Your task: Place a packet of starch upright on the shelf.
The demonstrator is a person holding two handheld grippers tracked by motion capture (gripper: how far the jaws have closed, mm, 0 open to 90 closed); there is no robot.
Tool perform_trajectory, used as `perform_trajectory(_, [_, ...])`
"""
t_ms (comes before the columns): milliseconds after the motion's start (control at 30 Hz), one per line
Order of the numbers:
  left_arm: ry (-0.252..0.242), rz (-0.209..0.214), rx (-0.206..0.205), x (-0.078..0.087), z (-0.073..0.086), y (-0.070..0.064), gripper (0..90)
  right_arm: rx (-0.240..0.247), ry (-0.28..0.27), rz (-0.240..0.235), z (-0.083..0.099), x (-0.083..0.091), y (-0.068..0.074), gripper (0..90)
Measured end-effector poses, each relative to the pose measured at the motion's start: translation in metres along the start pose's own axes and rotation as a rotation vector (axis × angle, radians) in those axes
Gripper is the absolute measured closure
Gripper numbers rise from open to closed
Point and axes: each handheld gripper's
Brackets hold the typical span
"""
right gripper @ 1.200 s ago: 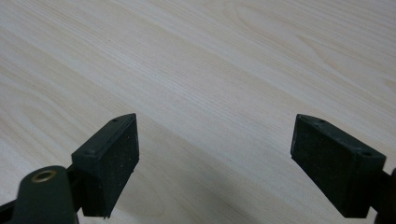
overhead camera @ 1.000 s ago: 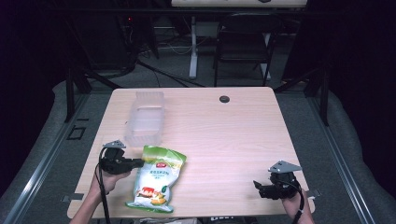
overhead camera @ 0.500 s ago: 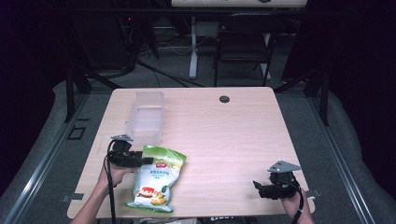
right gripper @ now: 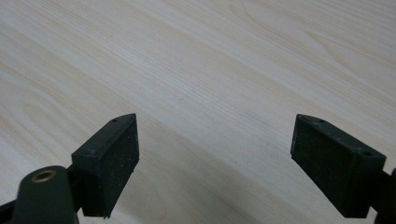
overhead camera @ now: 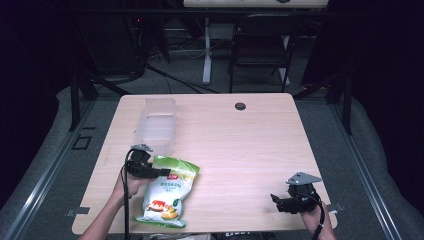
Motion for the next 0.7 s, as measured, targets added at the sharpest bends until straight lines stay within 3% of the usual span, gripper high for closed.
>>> perform_trajectory(133, [-0.005,-0.004,-0.008,0.001,0.001,-0.002,75.7,0.003,0.001,0.000,0.000,0.000,0.000,14.5])
perform_trajectory(300, [-0.019,-0.004,-0.012,0.004,0.003,-0.003,85.0,0.005,0.005,0.002,0.000,0.001,0.000,14.6])
perform_trajectory(700, [-0.050,-0.045,-0.015,0.014,0.010,-0.006,89.3,0.007,0.001,0.006,0.000,0.002,0.000,14.6])
Point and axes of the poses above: each handheld gripper's, and its own axes: x roughly backward along the jaws, z roughly out of its underside, y roughly to its left, and after that the axes turned 1 degree about -z, right-handed
